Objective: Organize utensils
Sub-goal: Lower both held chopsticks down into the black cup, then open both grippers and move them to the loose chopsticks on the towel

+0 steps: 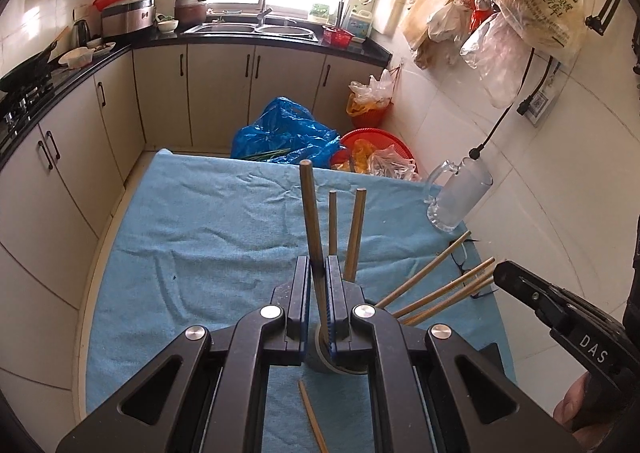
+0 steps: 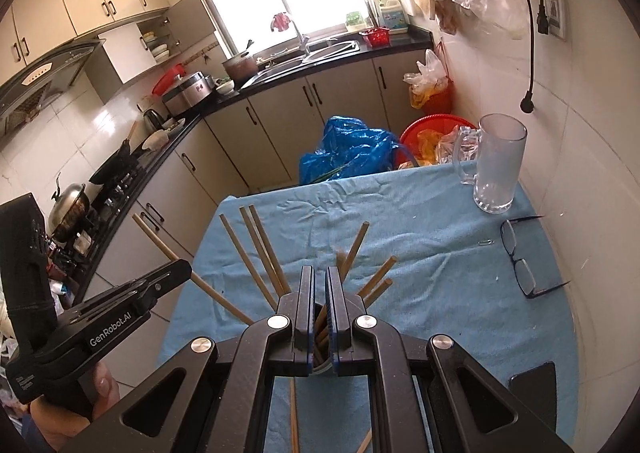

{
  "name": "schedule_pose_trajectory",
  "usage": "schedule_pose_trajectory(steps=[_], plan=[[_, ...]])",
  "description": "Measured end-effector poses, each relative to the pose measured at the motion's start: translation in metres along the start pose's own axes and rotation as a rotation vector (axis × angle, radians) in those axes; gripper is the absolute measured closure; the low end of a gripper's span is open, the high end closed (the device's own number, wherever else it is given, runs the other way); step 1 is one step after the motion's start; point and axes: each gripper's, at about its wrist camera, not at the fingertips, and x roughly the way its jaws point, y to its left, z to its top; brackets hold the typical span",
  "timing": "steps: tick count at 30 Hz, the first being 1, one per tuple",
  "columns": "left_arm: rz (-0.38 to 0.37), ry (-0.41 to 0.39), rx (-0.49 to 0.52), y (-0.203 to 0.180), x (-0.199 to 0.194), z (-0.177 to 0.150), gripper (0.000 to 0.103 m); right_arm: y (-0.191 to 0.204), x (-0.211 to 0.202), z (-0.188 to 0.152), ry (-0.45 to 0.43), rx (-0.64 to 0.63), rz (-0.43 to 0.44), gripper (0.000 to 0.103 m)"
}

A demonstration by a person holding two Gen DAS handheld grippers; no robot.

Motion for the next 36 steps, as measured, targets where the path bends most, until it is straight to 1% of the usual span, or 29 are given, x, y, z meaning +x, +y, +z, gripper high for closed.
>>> schedule_pose_trajectory(steps=[1, 3, 4, 5, 10, 13, 15, 17, 20, 22, 24, 27, 30, 33, 36], plan=[[-0.002, -0.002, -0.002, 0.0, -0.001, 0.0, 0.096, 0.0, -0.001, 0.0, -0.002, 0.0, 0.0, 0.097], [-0.007, -0.011, -0.004, 0.001, -0.006, 0.001, 0.089, 0.0, -0.006, 0.001, -0.011, 0.006, 0.0, 0.097], [-0.006, -0.017, -0.006, 0.002, -0.008, 0.001, 0.079, -0.001, -0.01, 0.002, -0.019, 0.011, 0.001, 0.097], [-0.002, -0.033, -0.01, 0.004, -0.014, 0.001, 0.072, -0.001, -0.014, 0.003, -0.025, 0.014, 0.002, 0.097], [0.001, -0.074, -0.022, 0.012, -0.034, -0.001, 0.069, -0.013, -0.039, 0.0, -0.059, 0.059, -0.003, 0.096], [0.01, -0.086, -0.037, 0.02, -0.043, -0.008, 0.065, -0.025, -0.049, -0.009, -0.059, 0.093, -0.014, 0.087], [0.019, -0.083, -0.047, 0.026, -0.048, -0.019, 0.064, -0.033, -0.05, -0.02, -0.043, 0.111, -0.028, 0.084], [0.025, -0.063, -0.064, 0.033, -0.047, -0.034, 0.061, -0.042, -0.046, -0.034, -0.008, 0.131, -0.04, 0.084], [0.031, 0.005, -0.072, 0.04, -0.037, -0.065, 0.061, -0.061, -0.034, -0.063, 0.061, 0.181, -0.069, 0.084], [0.039, 0.069, -0.084, 0.045, -0.025, -0.088, 0.061, -0.071, -0.022, -0.085, 0.12, 0.21, -0.082, 0.084], [0.04, 0.151, -0.108, 0.05, -0.012, -0.112, 0.061, -0.079, -0.007, -0.107, 0.187, 0.241, -0.1, 0.084], [0.035, 0.234, -0.118, 0.051, -0.001, -0.137, 0.061, -0.086, 0.018, -0.13, 0.291, 0.293, -0.098, 0.084], [0.04, 0.27, -0.092, 0.049, -0.002, -0.152, 0.061, -0.089, 0.046, -0.15, 0.396, 0.339, -0.098, 0.084], [0.046, 0.271, -0.073, 0.053, -0.011, -0.158, 0.061, -0.085, 0.065, -0.156, 0.433, 0.334, -0.114, 0.084], [0.059, 0.272, -0.074, 0.063, -0.018, -0.161, 0.061, -0.077, 0.079, -0.152, 0.439, 0.318, -0.128, 0.083]])
